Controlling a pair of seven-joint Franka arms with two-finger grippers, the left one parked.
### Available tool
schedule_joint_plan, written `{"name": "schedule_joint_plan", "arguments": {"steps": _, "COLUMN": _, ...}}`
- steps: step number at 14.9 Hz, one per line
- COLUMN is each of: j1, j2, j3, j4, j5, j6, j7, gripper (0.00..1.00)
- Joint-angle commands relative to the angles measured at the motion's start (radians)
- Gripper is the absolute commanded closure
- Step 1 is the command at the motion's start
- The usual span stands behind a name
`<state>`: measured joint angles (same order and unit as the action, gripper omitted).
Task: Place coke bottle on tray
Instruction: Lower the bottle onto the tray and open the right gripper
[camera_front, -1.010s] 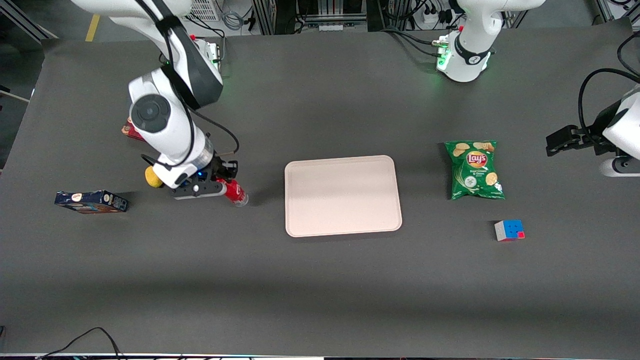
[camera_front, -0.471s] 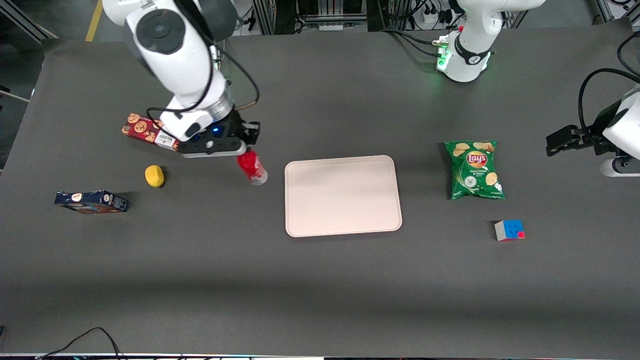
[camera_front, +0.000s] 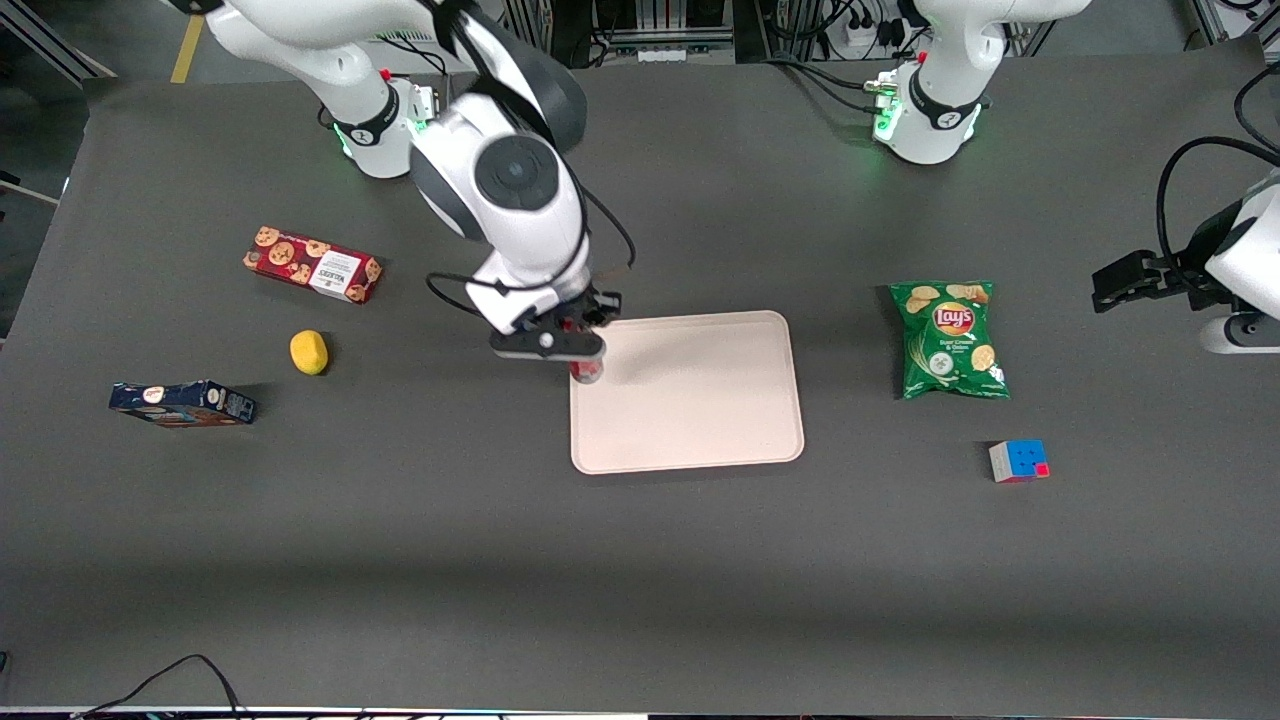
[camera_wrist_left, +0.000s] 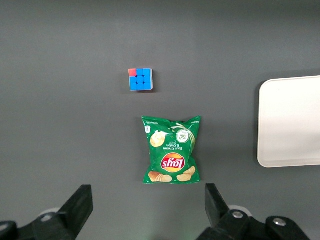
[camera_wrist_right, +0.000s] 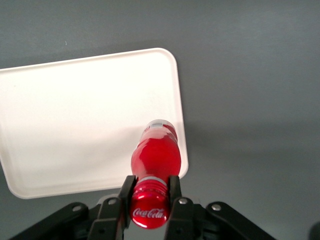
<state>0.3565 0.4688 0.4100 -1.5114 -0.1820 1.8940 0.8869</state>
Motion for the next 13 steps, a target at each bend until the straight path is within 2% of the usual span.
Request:
{"name": "schedule_joint_plan", "arguments": {"steps": 1, "j1": 0.01, "j2": 0.097, "j3": -0.002, "j4": 0.069, "j5": -0.031, "j6": 0.055, "j7": 0.04, "gripper": 1.0}}
{"name": "schedule_joint_plan", "arguments": {"steps": 9, "j1": 0.007, "j2": 0.155, "j3": -0.01, "j4": 0.063, "j5": -0.039, "j6": 0.094, "j7": 0.049, "gripper": 1.0}}
{"name": "schedule_joint_plan", "arguments": {"steps": 10, "j1": 0.007, "j2": 0.163, "j3": -0.01, "j4": 0.065, "j5": -0.039, "j6": 0.096, "j7": 0.049, "gripper": 0.95}}
{"name": "schedule_joint_plan", "arguments": {"steps": 11, "j1": 0.007, "j2": 0.166, "j3": -0.013, "j4": 0.065, "j5": -0.039, "j6": 0.099, "j7": 0.047, "gripper": 0.86}}
{"name": "schedule_joint_plan", "arguments": {"steps": 12, "j1": 0.006, "j2": 0.168, "j3": -0.013, "j4": 0.065, "j5": -0.039, "j6": 0.105, "j7": 0.047, "gripper": 0.65}}
{"name": "schedule_joint_plan", "arguments": {"steps": 13, "j1": 0.004, "j2": 0.168, "j3": -0.014, "j4": 0.065, "j5": -0.039, "j6": 0.108, "j7": 0.047, "gripper": 0.39}}
